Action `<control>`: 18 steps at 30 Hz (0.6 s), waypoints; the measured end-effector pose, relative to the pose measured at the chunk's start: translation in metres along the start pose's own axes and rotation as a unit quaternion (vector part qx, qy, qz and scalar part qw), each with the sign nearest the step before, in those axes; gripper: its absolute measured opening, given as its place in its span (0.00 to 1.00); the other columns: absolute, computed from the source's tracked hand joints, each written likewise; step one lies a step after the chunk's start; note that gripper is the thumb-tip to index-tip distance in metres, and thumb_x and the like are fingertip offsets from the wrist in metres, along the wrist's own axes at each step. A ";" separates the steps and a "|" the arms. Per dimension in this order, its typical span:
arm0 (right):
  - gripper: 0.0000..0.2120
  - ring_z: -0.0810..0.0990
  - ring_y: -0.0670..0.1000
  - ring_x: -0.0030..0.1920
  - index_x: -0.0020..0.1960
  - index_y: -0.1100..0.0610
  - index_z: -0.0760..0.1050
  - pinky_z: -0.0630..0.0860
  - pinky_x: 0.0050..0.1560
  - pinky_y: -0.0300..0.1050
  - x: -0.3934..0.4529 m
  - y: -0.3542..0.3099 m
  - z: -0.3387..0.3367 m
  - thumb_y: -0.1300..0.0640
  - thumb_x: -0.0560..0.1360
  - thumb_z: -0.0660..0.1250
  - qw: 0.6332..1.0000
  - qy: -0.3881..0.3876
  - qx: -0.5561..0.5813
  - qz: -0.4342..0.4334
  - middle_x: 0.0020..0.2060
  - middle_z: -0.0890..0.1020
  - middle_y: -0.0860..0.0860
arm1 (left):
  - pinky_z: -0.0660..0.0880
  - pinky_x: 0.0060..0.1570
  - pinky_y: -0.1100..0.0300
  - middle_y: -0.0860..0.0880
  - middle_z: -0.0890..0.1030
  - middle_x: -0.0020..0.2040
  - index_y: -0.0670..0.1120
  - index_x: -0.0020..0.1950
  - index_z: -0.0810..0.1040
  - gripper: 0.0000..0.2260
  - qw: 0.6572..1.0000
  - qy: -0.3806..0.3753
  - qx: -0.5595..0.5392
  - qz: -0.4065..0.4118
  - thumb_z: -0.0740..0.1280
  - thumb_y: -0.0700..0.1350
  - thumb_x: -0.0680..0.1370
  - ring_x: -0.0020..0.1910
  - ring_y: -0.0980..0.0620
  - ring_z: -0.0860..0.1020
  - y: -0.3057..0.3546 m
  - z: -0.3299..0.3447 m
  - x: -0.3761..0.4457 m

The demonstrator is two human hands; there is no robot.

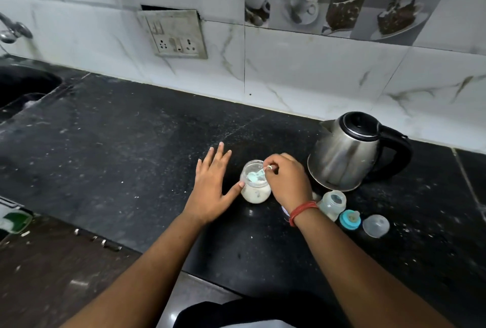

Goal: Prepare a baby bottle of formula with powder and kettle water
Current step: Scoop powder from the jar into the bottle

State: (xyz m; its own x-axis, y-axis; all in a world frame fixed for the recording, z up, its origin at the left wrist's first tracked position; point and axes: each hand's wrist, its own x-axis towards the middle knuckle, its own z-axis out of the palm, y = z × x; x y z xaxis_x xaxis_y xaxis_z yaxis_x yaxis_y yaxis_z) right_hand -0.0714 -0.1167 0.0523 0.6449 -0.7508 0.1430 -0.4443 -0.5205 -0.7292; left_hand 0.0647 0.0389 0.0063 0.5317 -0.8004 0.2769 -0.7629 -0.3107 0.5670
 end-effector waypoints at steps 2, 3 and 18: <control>0.05 0.80 0.51 0.46 0.48 0.49 0.81 0.77 0.43 0.48 0.002 -0.004 0.006 0.56 0.77 0.66 0.996 -0.038 -0.082 -0.026 0.48 0.80 0.45 | 0.44 0.81 0.39 0.54 0.44 0.85 0.50 0.84 0.54 0.38 1.000 -0.013 0.004 -0.011 0.58 0.69 0.79 0.84 0.52 0.40 -0.008 -0.001 -0.003; 0.06 0.80 0.52 0.48 0.51 0.49 0.81 0.76 0.44 0.47 0.003 -0.005 0.008 0.55 0.78 0.66 0.989 -0.060 -0.127 -0.037 0.50 0.80 0.46 | 0.43 0.81 0.39 0.54 0.44 0.85 0.50 0.84 0.54 0.39 1.000 -0.019 0.004 -0.014 0.57 0.69 0.79 0.84 0.53 0.40 -0.010 -0.001 -0.004; 0.13 0.82 0.56 0.47 0.57 0.50 0.75 0.77 0.41 0.49 0.019 -0.015 0.012 0.62 0.76 0.62 0.945 -0.093 -0.299 -0.097 0.50 0.82 0.48 | 0.43 0.81 0.37 0.54 0.41 0.85 0.51 0.84 0.53 0.38 0.998 -0.066 -0.005 0.000 0.58 0.68 0.79 0.84 0.51 0.40 -0.018 0.005 0.010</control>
State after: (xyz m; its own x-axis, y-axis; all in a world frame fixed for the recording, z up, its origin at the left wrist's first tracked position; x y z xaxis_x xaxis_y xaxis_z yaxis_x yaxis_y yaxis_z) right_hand -0.0449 -0.1179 0.0581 0.8231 -0.5630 0.0748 -0.5432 -0.8188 -0.1855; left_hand 0.0821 0.0343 -0.0051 0.4783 -0.8609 0.1735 -0.7588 -0.3057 0.5751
